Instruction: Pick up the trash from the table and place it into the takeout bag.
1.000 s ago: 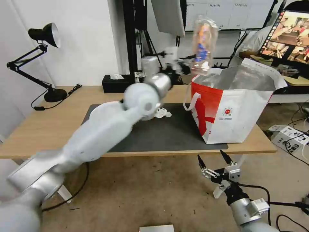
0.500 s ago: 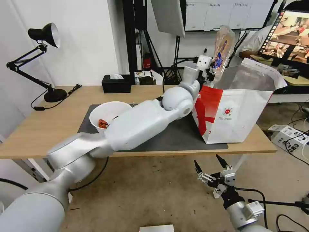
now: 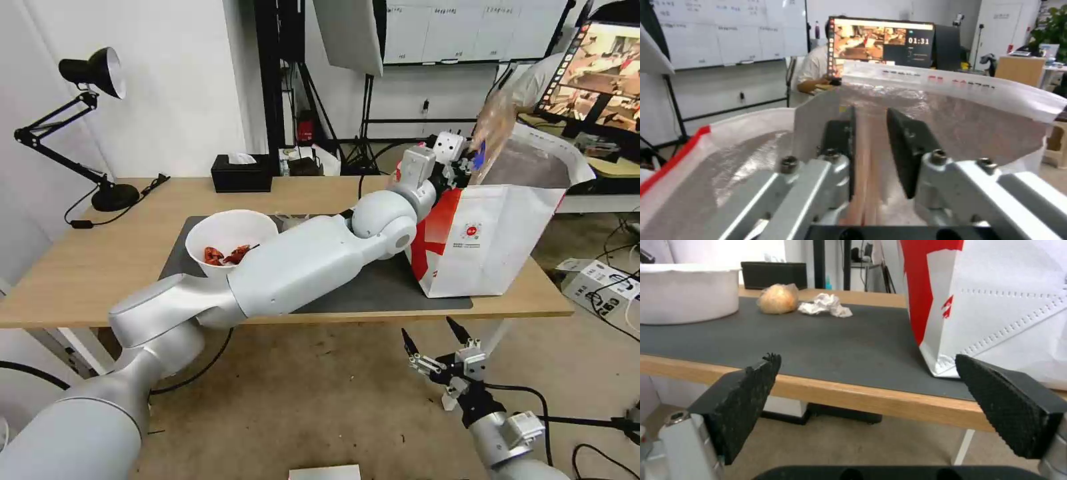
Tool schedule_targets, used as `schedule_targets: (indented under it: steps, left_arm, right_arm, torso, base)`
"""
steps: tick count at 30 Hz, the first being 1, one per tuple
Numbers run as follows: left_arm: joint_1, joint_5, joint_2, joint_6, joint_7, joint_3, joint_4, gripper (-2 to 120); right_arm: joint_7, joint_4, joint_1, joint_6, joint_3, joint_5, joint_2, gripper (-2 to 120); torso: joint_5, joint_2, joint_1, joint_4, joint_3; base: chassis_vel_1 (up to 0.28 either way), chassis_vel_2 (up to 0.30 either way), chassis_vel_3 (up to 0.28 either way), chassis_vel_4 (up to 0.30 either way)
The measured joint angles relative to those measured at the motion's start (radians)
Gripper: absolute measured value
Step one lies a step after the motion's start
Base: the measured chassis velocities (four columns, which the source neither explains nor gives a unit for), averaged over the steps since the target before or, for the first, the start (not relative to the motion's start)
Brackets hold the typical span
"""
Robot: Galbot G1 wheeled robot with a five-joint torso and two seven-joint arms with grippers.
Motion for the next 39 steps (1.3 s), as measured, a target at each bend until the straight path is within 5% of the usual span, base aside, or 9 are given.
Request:
schedule_targets:
  steps: [8,18,24,25,27,28,31,37,39]
  left_arm:
    - [-0.010,-0.048,0.032,0.003,-0.043,-0.029,-0.066,59]
    - [0.038,0.004,0.224,-0.060,-0.106,-0.098,-0.263,96]
    - [0.298,0.182,0.469,-0.123,-0.068,-0.254,-0.452,100]
    - [0.298,0.182,0.469,-0.123,-0.068,-0.254,-0.452,100]
    - [0.471,0.235,0.577,-0.154,-0.026,-0.382,-0.526,100]
    - [0.471,0.235,0.577,-0.154,-0.026,-0.382,-0.526,100]
    - [0.719,0.295,0.672,-0.177,0.016,-0.573,-0.624,100]
    - [1.014,0.390,0.702,-0.227,0.031,-0.782,-0.708,100]
    - [1.093,0.440,0.679,-0.243,0.035,-0.825,-0.733,100]
  right_arm:
    - [0.000,0.014,-0.001,0.000,-0.001,0.001,-0.003,100]
    - [0.005,0.044,-0.005,0.000,0.000,-0.003,0.003,100]
    - [0.036,0.048,0.023,-0.001,-0.019,-0.010,0.003,100]
    - [0.036,0.048,0.023,-0.001,-0.019,-0.010,0.003,100]
    - [0.044,0.048,0.035,0.000,-0.029,-0.010,0.001,100]
    - [0.044,0.048,0.035,0.000,-0.029,-0.010,0.001,100]
    - [0.049,0.066,0.029,0.012,-0.033,-0.018,0.000,100]
    - [0.051,0.079,0.027,0.018,-0.034,-0.031,0.000,100]
    - [0.055,0.088,0.014,0.025,-0.021,-0.038,0.010,100]
  torso:
    - [0.0000,0.000,0.000,0.0000,0.000]
    - [-0.0003,0.000,0.000,-0.0002,0.000]
    - [-0.0008,0.000,0.000,0.0000,0.000]
    - [-0.0008,0.000,0.000,0.0000,0.000]
    - [-0.0009,0.000,0.000,0.0013,0.000]
    - [-0.0009,0.000,0.000,0.0013,0.000]
    - [-0.0008,0.000,0.000,0.0006,0.000]
    - [-0.0005,0.000,0.000,0.0010,0.000]
    - [-0.0004,0.000,0.000,-0.0009,0.000]
  base:
    - [0.000,0.000,0.000,0.000]
    - [0.000,0.000,0.000,0.000]
    - [0.000,0.000,0.000,0.000]
    - [0.000,0.000,0.000,0.000]
    - [0.000,0.000,0.000,0.000]
    - [0.000,0.000,0.000,0.000]
    - [0.000,0.000,0.000,0.000]
    - [0.000,0.000,0.000,0.000]
    - [0.000,0.000,0.000,0.000]
